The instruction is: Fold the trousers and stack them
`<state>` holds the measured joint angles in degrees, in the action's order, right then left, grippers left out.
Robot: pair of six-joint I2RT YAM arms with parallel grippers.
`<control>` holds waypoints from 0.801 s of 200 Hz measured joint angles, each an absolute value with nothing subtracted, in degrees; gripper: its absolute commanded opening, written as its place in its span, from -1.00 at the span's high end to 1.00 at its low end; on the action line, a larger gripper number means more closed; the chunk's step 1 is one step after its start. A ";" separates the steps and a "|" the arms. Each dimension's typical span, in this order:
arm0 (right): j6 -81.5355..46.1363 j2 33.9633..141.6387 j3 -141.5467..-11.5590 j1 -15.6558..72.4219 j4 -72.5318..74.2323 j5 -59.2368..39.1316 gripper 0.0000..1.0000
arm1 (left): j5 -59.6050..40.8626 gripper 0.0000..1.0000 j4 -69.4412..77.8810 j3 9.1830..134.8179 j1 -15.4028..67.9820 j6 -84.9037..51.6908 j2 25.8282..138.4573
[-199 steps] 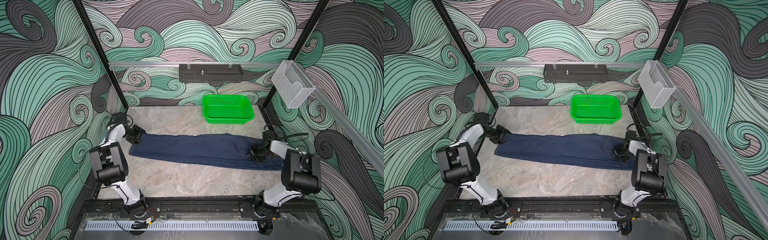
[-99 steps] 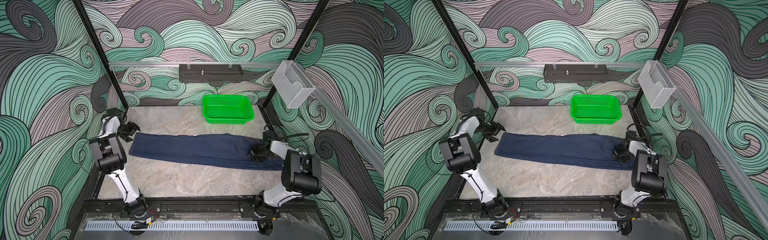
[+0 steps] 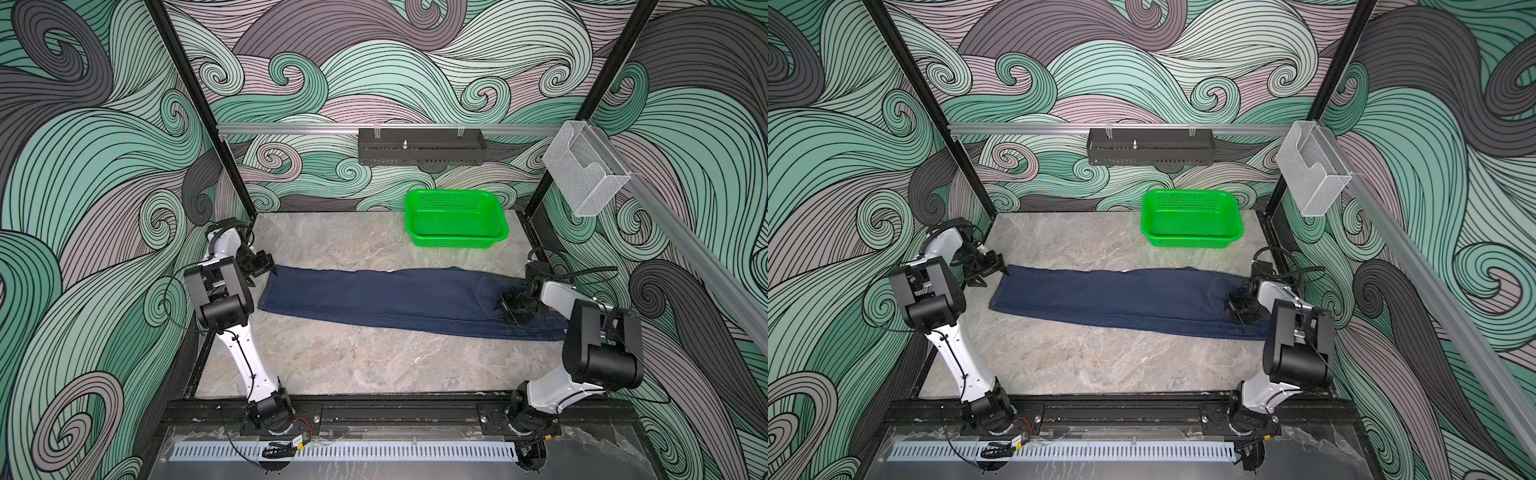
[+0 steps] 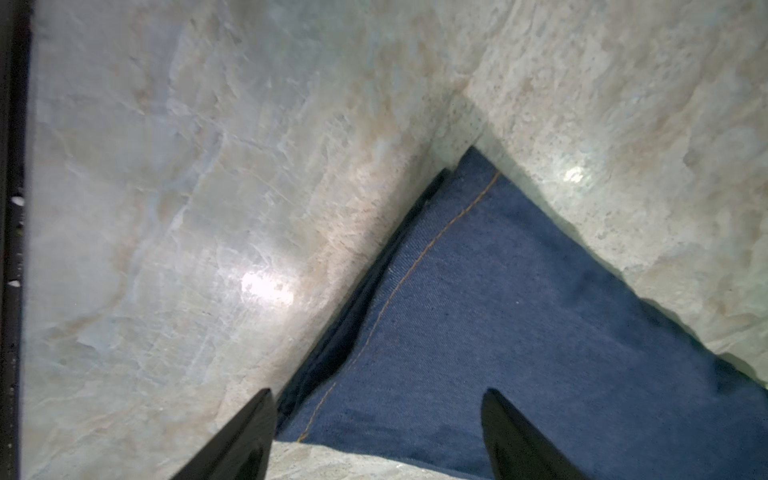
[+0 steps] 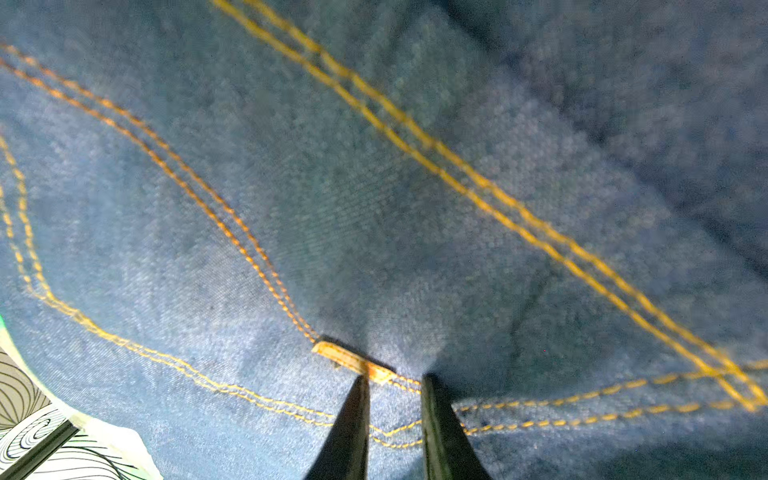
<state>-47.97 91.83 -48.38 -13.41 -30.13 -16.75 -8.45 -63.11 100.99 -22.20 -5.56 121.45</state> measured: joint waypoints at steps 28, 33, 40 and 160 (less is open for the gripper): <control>-47.48 91.83 -48.23 -13.41 -29.98 -16.82 0.52 | -6.92 -0.84 -62.57 100.99 -22.04 -3.22 122.69; -47.37 91.83 -48.14 -13.41 -29.89 -16.88 0.52 | -6.68 -0.84 -62.41 100.99 -22.02 -2.90 123.22; -47.29 91.83 -48.07 -13.41 -29.78 -16.95 0.52 | -6.46 -0.84 -62.22 100.99 -21.98 -2.48 123.92; -46.96 91.90 -48.05 -13.41 -29.52 -17.56 0.52 | -9.50 -0.07 -60.69 94.72 -19.33 1.30 124.36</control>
